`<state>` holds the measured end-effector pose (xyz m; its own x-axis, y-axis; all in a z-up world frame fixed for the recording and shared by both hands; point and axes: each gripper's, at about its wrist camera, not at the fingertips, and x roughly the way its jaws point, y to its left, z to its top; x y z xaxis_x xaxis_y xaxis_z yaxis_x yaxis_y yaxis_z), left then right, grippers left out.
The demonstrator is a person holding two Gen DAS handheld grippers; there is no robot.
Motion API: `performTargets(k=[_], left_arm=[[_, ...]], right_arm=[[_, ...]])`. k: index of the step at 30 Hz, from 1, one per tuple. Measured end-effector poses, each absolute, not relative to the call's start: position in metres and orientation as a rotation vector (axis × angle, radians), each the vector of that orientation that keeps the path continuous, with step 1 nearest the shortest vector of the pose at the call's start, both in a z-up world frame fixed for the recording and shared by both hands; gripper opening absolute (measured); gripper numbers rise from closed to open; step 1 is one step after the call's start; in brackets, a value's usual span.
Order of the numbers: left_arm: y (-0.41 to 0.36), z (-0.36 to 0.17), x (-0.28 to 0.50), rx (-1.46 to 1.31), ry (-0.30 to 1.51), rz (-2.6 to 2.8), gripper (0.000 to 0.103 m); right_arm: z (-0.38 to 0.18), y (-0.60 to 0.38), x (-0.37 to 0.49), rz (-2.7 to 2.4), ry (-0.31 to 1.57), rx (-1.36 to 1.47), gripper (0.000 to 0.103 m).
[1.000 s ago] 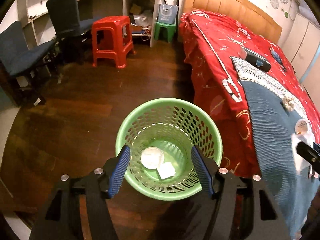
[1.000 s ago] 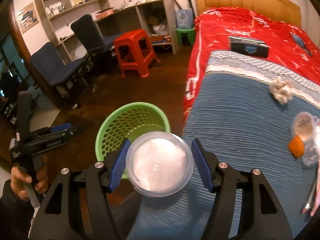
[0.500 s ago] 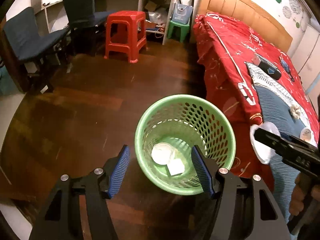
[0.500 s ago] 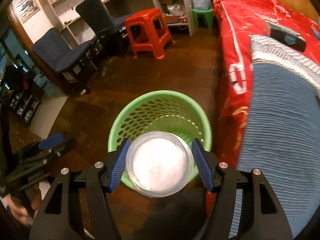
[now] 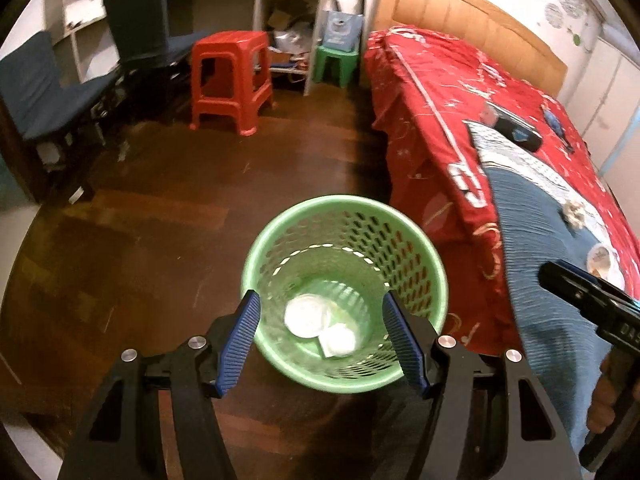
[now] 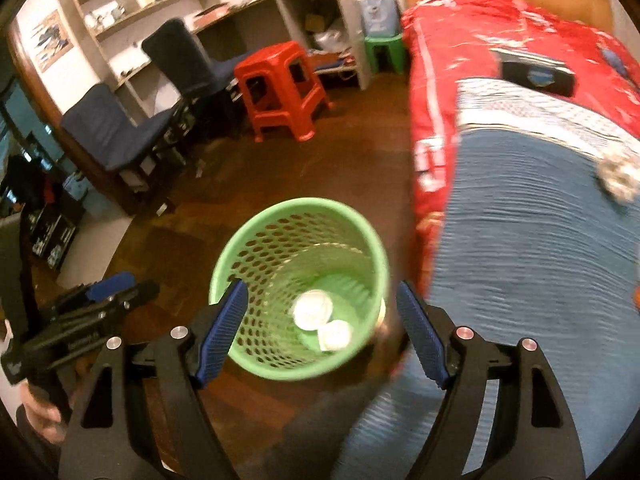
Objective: Collect trash
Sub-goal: 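Lower the round clear container into the green basket and open the right tool, then grasp the orange peel with the left tool while the right tool grasps the pink wrapper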
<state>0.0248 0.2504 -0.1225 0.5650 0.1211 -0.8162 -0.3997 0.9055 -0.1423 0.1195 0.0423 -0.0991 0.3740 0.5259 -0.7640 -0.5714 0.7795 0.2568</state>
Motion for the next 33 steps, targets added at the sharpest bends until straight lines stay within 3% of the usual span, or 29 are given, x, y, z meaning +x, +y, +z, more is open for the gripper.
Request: performTargets(k=[12,21,33], left_arm=[[0.179,-0.103,0.06,-0.274,0.923,0.167,0.066],[0.123,-0.087,0.087,-0.228,0.921,0.043,0.07],[0.006,-0.079,0.15,-0.095,0.918,-0.181,0.074]], right_arm=[[-0.077,-0.128,0.119,0.362,0.853,-0.003,0.084],[-0.096,-0.27,0.141,0.039,0.893,0.05,0.089],[-0.14,-0.305,0.163,-0.04,0.978,0.021,0.089]])
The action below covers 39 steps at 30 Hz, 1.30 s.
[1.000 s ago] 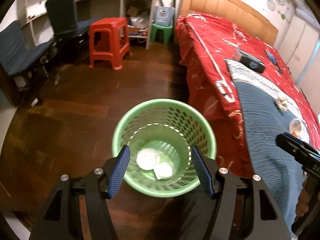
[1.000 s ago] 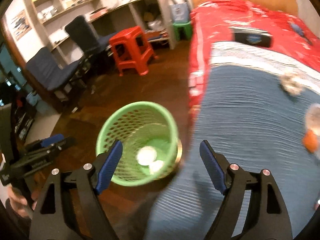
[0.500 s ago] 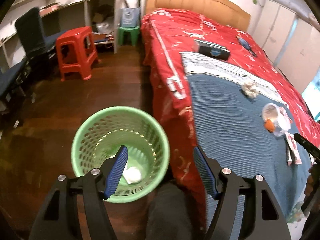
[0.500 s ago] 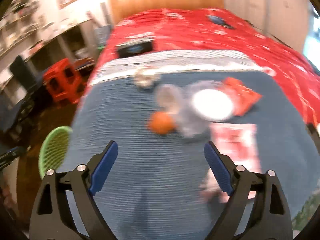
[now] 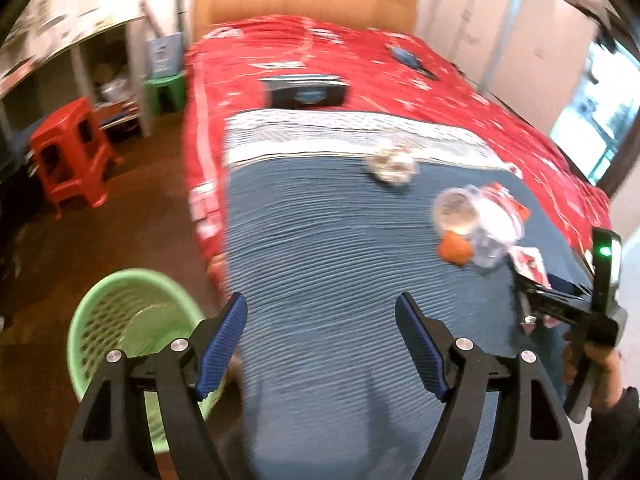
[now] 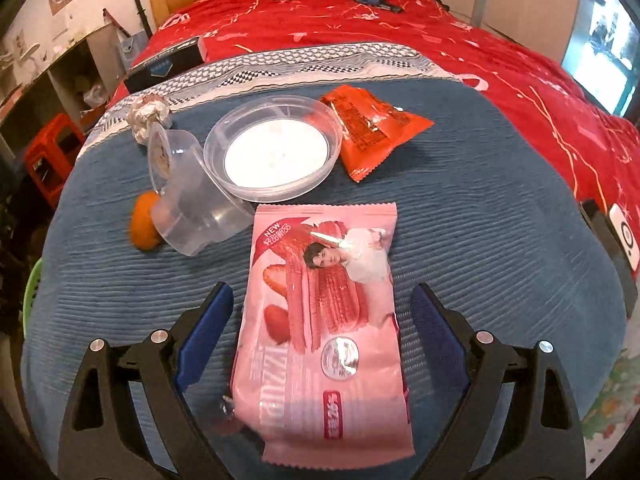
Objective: Collect trash
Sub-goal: 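Grasp the orange peel with the left tool while the right tool grasps the pink wrapper, then carry the orange peel to the green basket and release it from the left tool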
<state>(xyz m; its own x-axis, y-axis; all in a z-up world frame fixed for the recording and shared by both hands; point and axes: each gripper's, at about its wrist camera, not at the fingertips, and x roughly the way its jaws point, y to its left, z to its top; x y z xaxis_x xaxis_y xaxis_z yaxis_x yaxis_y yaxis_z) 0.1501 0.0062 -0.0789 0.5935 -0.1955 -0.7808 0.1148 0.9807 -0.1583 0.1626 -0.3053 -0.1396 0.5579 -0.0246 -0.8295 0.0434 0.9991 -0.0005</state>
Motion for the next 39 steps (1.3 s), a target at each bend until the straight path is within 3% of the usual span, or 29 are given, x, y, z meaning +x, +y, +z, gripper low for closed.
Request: performTargets(k=[3,7,10,23,26,30,39], left_arm=[[-0.029,-0.085,0.168,-0.049,0.931,-0.252,0.074],[-0.07,-0.096,0.19,-0.002,0.947,-0.327,0.074],[-0.096,-0.106,0.203,0.034,0.958,-0.373,0.074],[-0.151,-0.138,0.246,0.089,1.004,-0.449,0.069],[-0.155,-0.143,0.25,0.082,1.01,-0.464,0.06],[-0.157,-0.148,0.251,0.07,1.015,-0.486,0.041],[-0.131,-0.135,0.229,0.043,0.999,-0.484,0.03]], right_arm=[[-0.139,-0.3,0.163,-0.04,0.969,-0.013,0.084],[-0.138,-0.298,0.164,-0.045,0.96,-0.044,0.071],[-0.135,-0.302,0.161,-0.033,0.953,-0.034,0.067],[-0.109,-0.318,0.136,0.01,0.885,0.028,0.067],[-0.106,-0.32,0.134,0.018,0.878,0.04,0.067],[-0.105,-0.319,0.13,0.021,0.874,0.048,0.067],[-0.097,-0.311,0.119,0.042,0.862,0.068,0.066]])
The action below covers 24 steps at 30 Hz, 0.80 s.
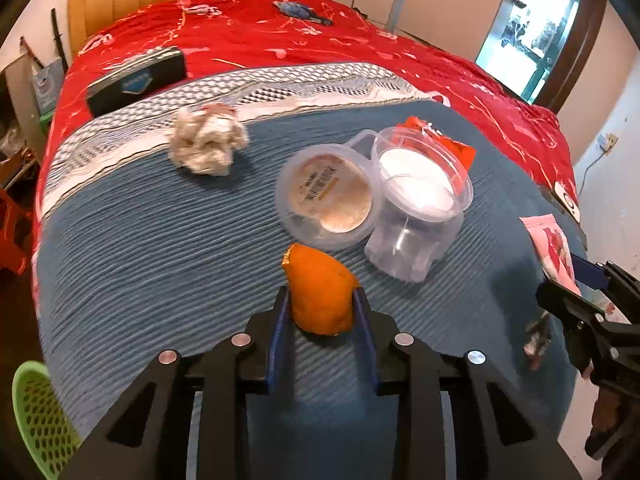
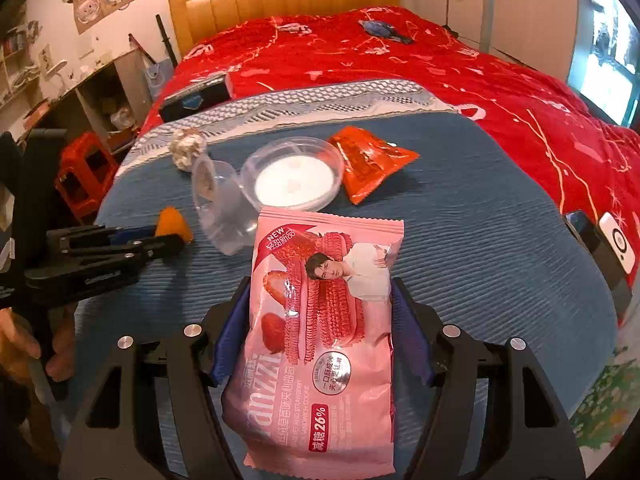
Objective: Collect trash
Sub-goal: 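Carry the orange peel to the green basket and release it from the left tool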
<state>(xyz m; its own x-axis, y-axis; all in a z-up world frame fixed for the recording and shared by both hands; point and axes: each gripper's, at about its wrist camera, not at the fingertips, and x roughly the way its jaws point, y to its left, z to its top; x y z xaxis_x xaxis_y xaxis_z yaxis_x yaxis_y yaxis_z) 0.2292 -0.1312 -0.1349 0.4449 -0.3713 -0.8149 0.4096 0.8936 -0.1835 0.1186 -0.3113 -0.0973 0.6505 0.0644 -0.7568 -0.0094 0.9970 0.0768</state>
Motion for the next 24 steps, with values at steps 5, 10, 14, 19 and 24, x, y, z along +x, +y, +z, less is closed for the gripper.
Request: performTargets(k=[5,10,14,19,24], left_arm=[[-0.096,-0.117,0.206,-0.015,0.976,-0.46,0.03],[-0.051,-0.095,0.177,-0.075,0.932,-0.421,0.03],[-0.016,-0.082,0.154,-0.108,0.896,-0.378,0.03],[0.038,-0.076,0.129,-0.136,0.877,-0.271,0.03],[0.089,-0.083,0.109,-0.156,0.89,-0.155,0.03]], right_arm=[[-0.088,-0.295,0.11,0.082,0.848,0.08,0.066],[-0.079,-0.271,0.102,0.139,0.836,0.075,0.066],[-0.072,-0.249,0.098,0.182,0.822,0.062,0.066],[-0.062,-0.22,0.097,0.245,0.807,0.05,0.066],[-0.055,-0.19,0.099,0.306,0.798,0.034,0.066]])
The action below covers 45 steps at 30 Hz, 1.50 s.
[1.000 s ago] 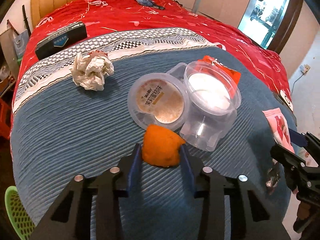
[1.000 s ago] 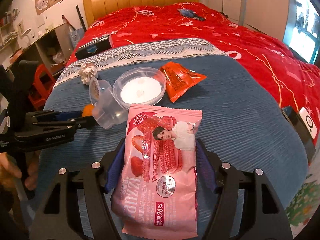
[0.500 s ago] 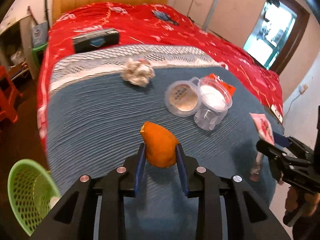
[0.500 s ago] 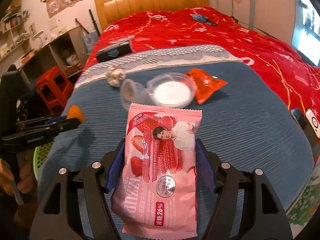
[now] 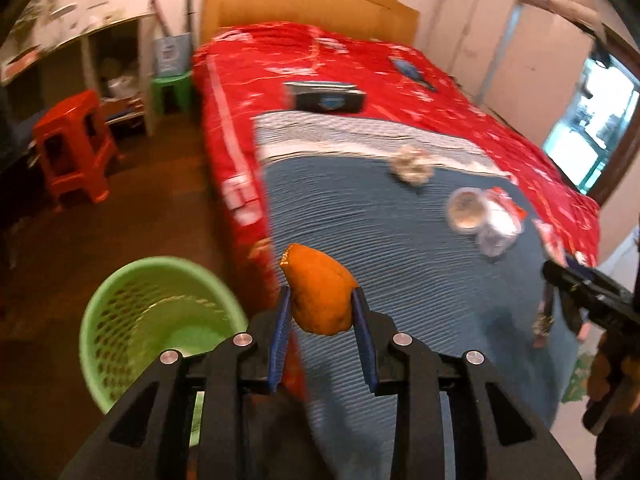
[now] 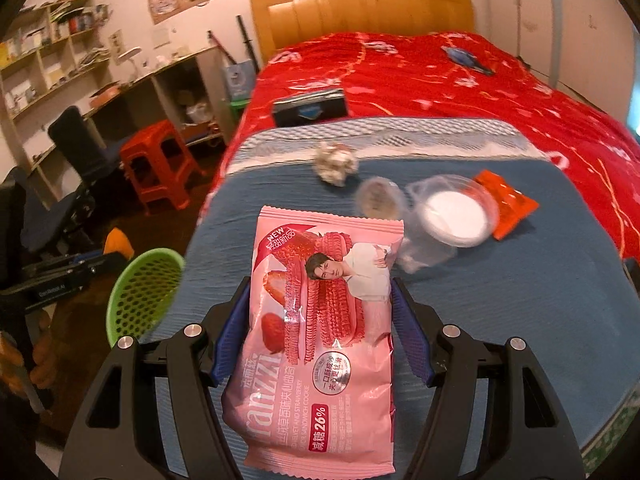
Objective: Collect trash
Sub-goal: 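Carry the orange peel to the green basket and release it from the left tool, then carry the pink wrapper over the green basket and open the right tool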
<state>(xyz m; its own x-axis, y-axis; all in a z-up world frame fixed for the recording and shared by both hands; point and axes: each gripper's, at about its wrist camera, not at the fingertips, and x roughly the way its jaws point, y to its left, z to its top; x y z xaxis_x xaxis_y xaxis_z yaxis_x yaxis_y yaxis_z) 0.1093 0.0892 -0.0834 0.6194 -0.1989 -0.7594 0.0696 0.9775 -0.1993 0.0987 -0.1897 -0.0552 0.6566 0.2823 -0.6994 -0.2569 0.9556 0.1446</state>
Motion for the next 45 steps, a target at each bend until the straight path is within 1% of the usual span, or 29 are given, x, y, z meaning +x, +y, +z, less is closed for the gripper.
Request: performTargets(k=[7,12,15,17,18,20,22,30,36,45], left_arm=[[0.152,-0.116,0.093,-0.182,0.966,0.011,0.03],[0.182,-0.136,0.088,-0.215,1.011,0.098,0.03],[0.193,-0.144,0.087,-0.233,1.031,0.13,0.035],[0.199,-0.148,0.084,-0.237,1.037,0.151,0.043],[0.201,-0.148,0.083,-0.239,1.036,0.159,0.05],[0.205,-0.148,0.079,-0.242,1.031,0.168,0.05],[0.209,-0.147,0.076,-0.246,1.028,0.179,0.053],[0.227,-0.135,0.06,-0.278,0.99,0.222,0.057],[0.239,-0.122,0.043,-0.28,0.947,0.247,0.063],[0.262,-0.117,0.02,-0.324,0.92,0.279,0.063]], right_arm=[[-0.052,-0.152,0.099,0.379,0.803,0.003,0.066],[-0.052,-0.126,0.1,0.424,0.809,-0.017,0.066],[-0.052,-0.116,0.1,0.443,0.811,-0.026,0.066],[-0.052,-0.107,0.102,0.46,0.812,-0.032,0.066],[-0.052,-0.102,0.102,0.469,0.813,-0.034,0.066],[-0.052,-0.095,0.104,0.483,0.816,-0.034,0.067],[-0.053,-0.087,0.105,0.498,0.818,-0.036,0.066],[-0.059,-0.048,0.114,0.577,0.849,-0.036,0.067],[-0.069,-0.009,0.121,0.64,0.89,-0.021,0.067],[-0.094,0.062,0.135,0.699,0.995,0.003,0.068]])
